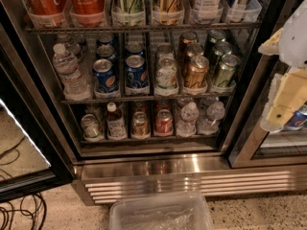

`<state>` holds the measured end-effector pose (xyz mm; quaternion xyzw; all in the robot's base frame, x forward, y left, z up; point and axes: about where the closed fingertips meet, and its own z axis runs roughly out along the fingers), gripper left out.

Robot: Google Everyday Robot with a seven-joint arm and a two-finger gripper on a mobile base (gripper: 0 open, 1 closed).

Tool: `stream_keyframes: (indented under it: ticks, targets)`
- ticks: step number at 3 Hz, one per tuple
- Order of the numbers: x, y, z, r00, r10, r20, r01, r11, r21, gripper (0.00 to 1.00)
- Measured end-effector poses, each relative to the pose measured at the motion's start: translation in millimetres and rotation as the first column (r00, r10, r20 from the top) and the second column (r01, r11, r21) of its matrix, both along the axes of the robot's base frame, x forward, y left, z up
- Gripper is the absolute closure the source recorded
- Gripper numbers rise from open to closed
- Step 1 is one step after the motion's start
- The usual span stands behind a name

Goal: Pick pepsi can from middle shelf of fridge

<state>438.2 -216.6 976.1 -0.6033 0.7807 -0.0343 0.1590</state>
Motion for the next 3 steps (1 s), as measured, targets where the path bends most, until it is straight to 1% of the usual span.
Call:
stream_keyframes:
  ticks: [1, 2, 3]
  targets:
    - [0.5, 0.8, 0.3, 1.0000, 0.000, 0.002, 0.000, 1.000, 0.002, 0.00]
    - [5.4, 25.9, -14.6, 0.9998, -0.018, 0.012, 0.017, 0.994, 0.104, 0.00]
    - [21.9, 93.0, -32.1, 0.9988, -0.029, 0.040, 0.015, 0.957, 0.291, 0.00]
